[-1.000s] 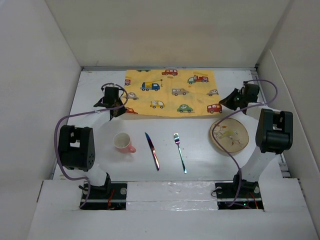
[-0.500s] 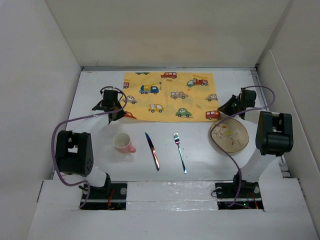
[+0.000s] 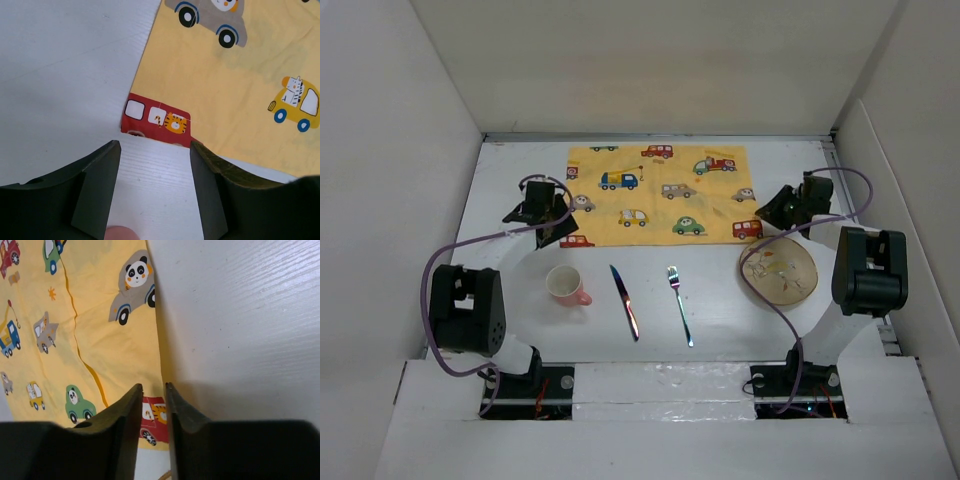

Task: Set the dinner table for one person

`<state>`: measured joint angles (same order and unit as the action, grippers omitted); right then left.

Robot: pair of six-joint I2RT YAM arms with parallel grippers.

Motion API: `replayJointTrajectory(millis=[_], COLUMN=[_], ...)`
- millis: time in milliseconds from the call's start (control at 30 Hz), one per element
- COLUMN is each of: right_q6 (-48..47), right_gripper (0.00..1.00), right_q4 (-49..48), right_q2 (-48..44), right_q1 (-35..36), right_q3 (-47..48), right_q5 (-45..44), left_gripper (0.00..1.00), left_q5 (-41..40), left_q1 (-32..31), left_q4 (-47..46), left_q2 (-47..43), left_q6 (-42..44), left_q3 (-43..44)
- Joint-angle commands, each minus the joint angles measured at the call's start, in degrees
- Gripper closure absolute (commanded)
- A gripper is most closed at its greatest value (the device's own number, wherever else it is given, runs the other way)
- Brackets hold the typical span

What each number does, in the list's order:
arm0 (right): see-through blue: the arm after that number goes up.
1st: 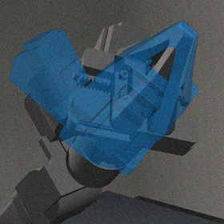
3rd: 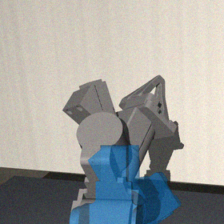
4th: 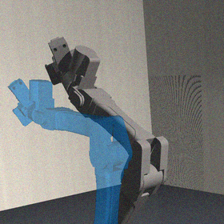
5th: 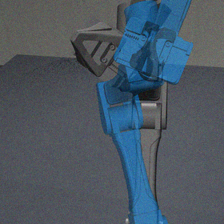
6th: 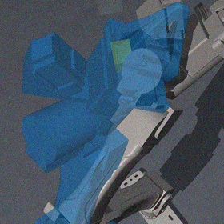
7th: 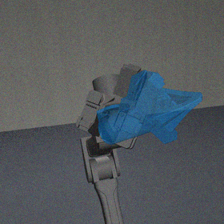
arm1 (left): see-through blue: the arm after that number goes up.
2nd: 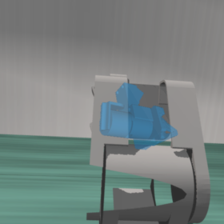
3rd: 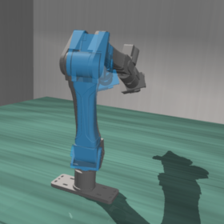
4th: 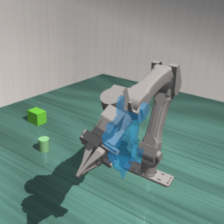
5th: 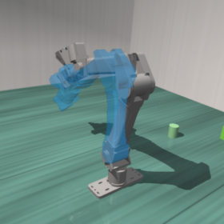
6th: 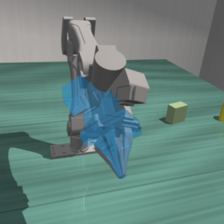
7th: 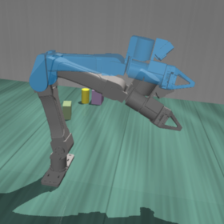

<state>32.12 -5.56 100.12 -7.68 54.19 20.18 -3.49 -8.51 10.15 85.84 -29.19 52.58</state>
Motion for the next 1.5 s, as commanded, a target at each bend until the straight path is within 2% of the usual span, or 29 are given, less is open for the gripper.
replayJointTrajectory(millis=[0,33,200,300,333,367,400,433,467,500,533,633,667,733,767,800,833,900,933,1000,1067,1200,1267,1467], right_q6=[-1.35,-1.44,-2.23,-2.33,-2.06,-1.71,-1.27,-0.75,-0.39,0.22,0.75,2.85,3.3,4.35,4.79,6.36,7.25,10.65,11.9,15.58,16.66,20.95,22.1,26.24], right_gripper=[0.65,0.48,0.41,0.41,0.5,0.59,0.72,0.89,1.0,1.0,1.0,1.0,0.95,0.81,0.65,0.54,0.41,0.38,0.33,0.29,0.29,0.3,0.3,0.29], right_q4=[-1.38,-1.12,0.73,2.31,2.22,1.53,1.26,1.69,2.39,2.4,2.57,7.99,13.33,17.84,21.35,22.77,24.18,27.96,28.84,31.39,34.81,39.3,41.41,40.63], right_q2=[-2.47,-3.34,-6.76,-13.79,-16.16,-20.88,-23.36,-25.91,-28.46,-34.14,-37.42,-49.55,-52.19,-58.79,-60.46,-61.87,-63.1,-62.42,-60.32,-56.11,-49.27,-42.21,-41.41,-47.73], right_q1=[0.74,0.74,2.32,4.86,4.87,5.57,5.57,5.57,5.57,5.57,5.57,4.44,3.82,2.24,0.32,-0.66,-1.8,-3.65,-3.66,-6.27,-8.39,-8.4,-8.93,-8.93], right_q3=[0.47,0.73,2.32,1.01,-0.3,-1.8,-5.64,-7.59,-9.7,-14.33,-16.82,-24.3,-25.09,-26.76,-27.12,-27.56,-27.39,-26.34,-25.98,-24.32,-21.51,-18.25,-18.68,-23.69], right_q5=[-1.81,-3.47,-6.99,-14.98,-18.39,-19.64,-19.83,-23.49,-23.96,-24.14,-24.23,-28.95,-30.02,-32.39,-33.27,-33.98,-32.68,-32.48,-34.93,-37.05,-34.61,-38.91,-36.72,-35.48], left_gripper=[0.45,0.49,0.53,0.57,0.65,0.68,0.76,0.84,0.93,0.99,1.0,1.0,1.0,0.91,0.85,0.73,0.68,0.63,0.61,0.57,0.55,0.52,0.51,0.5], left_q5=[-0.91,0.66,5.57,9.46,9.98,11.73,14.1,17.43,21.72,23.51,24.74,27.65,28.35,29.93,29.94,29.51,29.5,28.54,26.19,23.71,18.88,13.6,12.89,9.99], left_q1=[0.34,0.34,-0.28,-1.59,-3.16,-3.87,-3.88,-3.88,-3.88,-3.88,-3.88,-3.88,-3.88,-4.4,-5.62,-8.6,-9.5,-10.9,-12.82,-14.42,-16.62,-20.57,-22.32,-24.53], left_q4=[-0.57,-1.27,-4.43,-5.67,-5.76,-6.11,-6.81,-8.73,-9.18,-9.62,-9.8,-7.36,-6.47,-3.14,-2.25,-1.72,-1.54,-1.01,-0.23,0.22,1.71,3.2,2.95,4.17], left_q2=[-4.18,-6.37,-12.26,-18.42,-21.82,-23.69,-27.71,-30.18,-32.38,-34.58,-39.3,-46.87,-48.47,-52.42,-53.4,-54.28,-56.29,-58.58,-60.86,-65.33,-68.08,-73.0,-74.32,-78.28], left_q6=[-0.34,-0.43,0.18,1.41,2.03,2.21,2.12,1.86,1.33,0.98,0.8,2.03,3.08,4.49,4.93,5.72,5.98,6.6,7.12,7.57,7.74,8.53,8.62,8.53], left_q3=[4.28,5.94,8.85,8.86,8.68,7.9,5.63,4.13,2.46,-0.69,-2.29,-6.51,-7.48,-7.84,-7.93,-8.19,-8.37,-8.89,-8.98,-9.24,-9.16,-9.33,-9.68,-10.3])
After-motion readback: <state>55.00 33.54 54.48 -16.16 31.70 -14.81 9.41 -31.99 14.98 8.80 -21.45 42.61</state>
